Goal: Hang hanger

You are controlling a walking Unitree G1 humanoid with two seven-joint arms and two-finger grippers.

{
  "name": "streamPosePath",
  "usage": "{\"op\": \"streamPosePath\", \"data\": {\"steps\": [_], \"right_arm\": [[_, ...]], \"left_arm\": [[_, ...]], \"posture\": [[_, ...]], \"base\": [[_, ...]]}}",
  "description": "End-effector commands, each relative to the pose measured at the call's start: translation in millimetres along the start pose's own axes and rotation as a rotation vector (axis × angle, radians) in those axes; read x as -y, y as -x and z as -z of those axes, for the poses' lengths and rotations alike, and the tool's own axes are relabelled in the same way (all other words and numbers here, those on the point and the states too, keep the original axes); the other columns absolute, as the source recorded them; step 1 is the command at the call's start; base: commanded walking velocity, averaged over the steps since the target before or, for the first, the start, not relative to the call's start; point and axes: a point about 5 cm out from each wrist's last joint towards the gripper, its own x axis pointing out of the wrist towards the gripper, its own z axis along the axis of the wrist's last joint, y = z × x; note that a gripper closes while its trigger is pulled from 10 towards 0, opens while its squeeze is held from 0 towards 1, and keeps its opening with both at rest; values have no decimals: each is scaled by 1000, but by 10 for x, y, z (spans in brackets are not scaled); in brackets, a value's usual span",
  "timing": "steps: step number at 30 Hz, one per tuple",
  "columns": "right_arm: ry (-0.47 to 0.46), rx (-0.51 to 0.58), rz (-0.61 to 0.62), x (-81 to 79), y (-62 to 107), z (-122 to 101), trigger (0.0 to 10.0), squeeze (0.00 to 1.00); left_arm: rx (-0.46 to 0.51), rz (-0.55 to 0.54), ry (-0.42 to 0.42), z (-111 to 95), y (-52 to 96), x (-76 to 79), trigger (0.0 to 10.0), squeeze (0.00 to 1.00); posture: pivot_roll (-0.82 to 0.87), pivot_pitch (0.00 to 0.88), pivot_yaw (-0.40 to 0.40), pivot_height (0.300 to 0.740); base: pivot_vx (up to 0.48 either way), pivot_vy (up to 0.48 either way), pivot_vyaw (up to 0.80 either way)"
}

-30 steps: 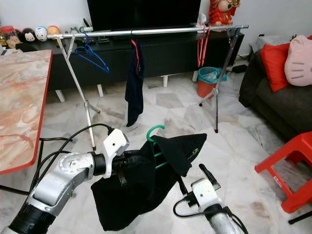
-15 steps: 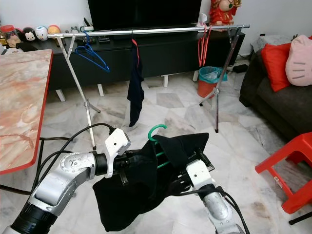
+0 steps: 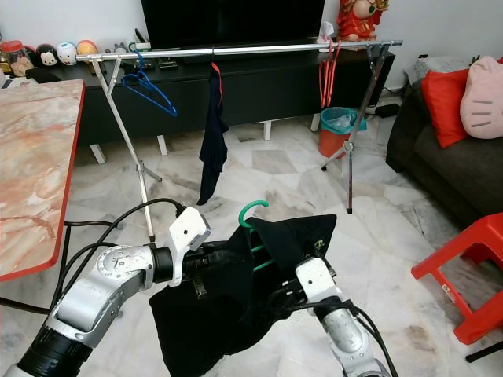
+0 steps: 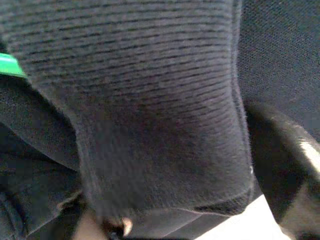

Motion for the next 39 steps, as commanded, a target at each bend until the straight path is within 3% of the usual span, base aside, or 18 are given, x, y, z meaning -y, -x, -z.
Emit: {"op": "streamPosePath", "data": {"steps": [1, 31, 39], "right_arm": [[3, -7, 0, 7, -20, -3, 0, 0], [32, 0, 8, 4, -28, -17, 0, 0], [60, 29, 18, 99, -35, -76, 0, 0]], "left_arm": [[18, 9, -34, -75, -11, -16, 10000, 0], [-5, 32, -48, -58, 70, -8, 10000, 0], [-161, 60, -139, 175, 288, -34, 10000, 0]], "posture": [[-7, 0, -31, 740], [-2, 0, -27, 740], [-3, 0, -24, 740]], "base": [[0, 0, 0], [0, 0, 0], [0, 0, 0]]}}
